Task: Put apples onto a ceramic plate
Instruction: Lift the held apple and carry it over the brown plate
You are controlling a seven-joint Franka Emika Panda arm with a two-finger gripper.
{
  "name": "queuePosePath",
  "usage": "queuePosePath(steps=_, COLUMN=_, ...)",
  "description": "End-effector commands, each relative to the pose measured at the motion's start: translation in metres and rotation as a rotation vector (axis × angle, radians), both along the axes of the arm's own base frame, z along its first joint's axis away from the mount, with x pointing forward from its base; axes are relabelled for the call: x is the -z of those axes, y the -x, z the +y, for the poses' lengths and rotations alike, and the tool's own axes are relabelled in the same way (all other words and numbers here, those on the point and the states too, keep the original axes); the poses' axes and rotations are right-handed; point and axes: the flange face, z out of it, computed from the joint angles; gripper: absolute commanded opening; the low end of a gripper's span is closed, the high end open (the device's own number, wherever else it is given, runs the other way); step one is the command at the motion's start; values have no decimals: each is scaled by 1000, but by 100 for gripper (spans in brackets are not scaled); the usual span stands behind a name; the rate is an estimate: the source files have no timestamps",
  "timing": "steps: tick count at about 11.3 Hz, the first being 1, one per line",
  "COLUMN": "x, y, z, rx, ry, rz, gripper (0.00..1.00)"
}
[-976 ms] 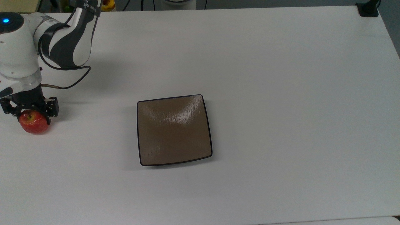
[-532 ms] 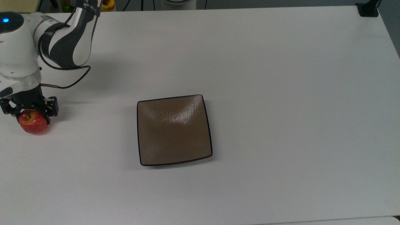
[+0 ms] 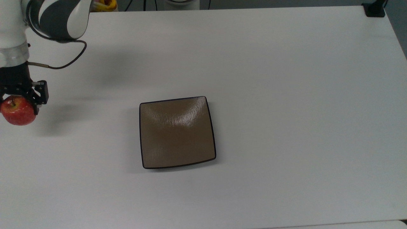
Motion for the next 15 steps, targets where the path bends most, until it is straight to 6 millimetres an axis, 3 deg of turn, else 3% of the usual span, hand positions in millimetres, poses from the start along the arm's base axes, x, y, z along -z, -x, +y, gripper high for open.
queuePosePath(steps=1, x=-68, y=24, z=61, rx=27, ry=-98, rz=46, gripper=0)
queuePosePath(steps=4, x=-101, y=44, z=126, rx=-4, ry=-162, rz=156, gripper=0)
queuePosePath(steps=8, x=-102, y=47, z=192, rx=-22, ry=-204, rz=255, gripper=0)
queuePosePath(steps=9, x=-91, y=43, z=220, rx=-37, ry=-206, rz=274, gripper=0)
queuePosePath(steps=11, x=-62, y=35, z=254, rx=-44, ry=-197, rz=301, gripper=0)
queuePosePath(steps=13, x=-40, y=24, z=278, rx=-77, ry=-200, rz=297, gripper=0)
queuePosePath(steps=15, x=-5, y=9, z=302, rx=-65, ry=-191, rz=274, gripper=0)
